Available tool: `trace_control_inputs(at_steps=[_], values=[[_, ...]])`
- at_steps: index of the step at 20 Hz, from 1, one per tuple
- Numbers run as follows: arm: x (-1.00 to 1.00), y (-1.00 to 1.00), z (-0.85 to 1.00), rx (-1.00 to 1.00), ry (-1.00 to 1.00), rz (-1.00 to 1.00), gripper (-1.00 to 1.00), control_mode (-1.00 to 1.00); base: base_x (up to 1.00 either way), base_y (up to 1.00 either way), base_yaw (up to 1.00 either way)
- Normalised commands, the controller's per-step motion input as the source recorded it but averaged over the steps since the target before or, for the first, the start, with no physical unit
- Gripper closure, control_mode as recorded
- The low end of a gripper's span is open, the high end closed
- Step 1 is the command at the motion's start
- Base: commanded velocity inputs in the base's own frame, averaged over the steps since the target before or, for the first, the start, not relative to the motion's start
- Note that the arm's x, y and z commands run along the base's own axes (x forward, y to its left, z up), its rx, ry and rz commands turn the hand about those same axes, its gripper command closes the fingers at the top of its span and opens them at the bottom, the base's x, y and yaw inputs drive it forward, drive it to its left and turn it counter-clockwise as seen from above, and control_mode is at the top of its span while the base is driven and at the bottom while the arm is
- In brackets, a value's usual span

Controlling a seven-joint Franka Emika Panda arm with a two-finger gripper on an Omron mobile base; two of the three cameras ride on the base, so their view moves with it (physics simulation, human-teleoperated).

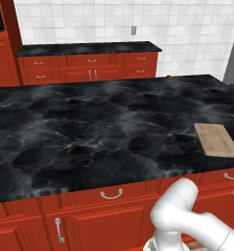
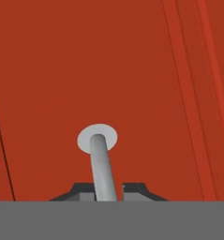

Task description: Open the drawer on the right and place the cutting tools on the cutting board.

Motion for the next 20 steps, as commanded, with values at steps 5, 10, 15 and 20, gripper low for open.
trace_control_inputs(at_steps=[5, 10, 15, 20], values=[[-0.48, 0.00, 0.00, 0.01, 0.00, 0.00, 1.00, -1.00, 0.00, 0.00, 0.00], [-0.79, -0.03, 0.00, 0.07, 0.00, 0.00, 1.00, -1.00, 0.00, 0.00, 0.00], [-0.79, -0.02, 0.00, 0.07, 0.00, 0.00, 1.00, -1.00, 0.00, 0.00, 0.00], [-0.78, -0.02, 0.00, 0.07, 0.00, 0.00, 1.00, -1.00, 0.00, 0.00, 0.00]])
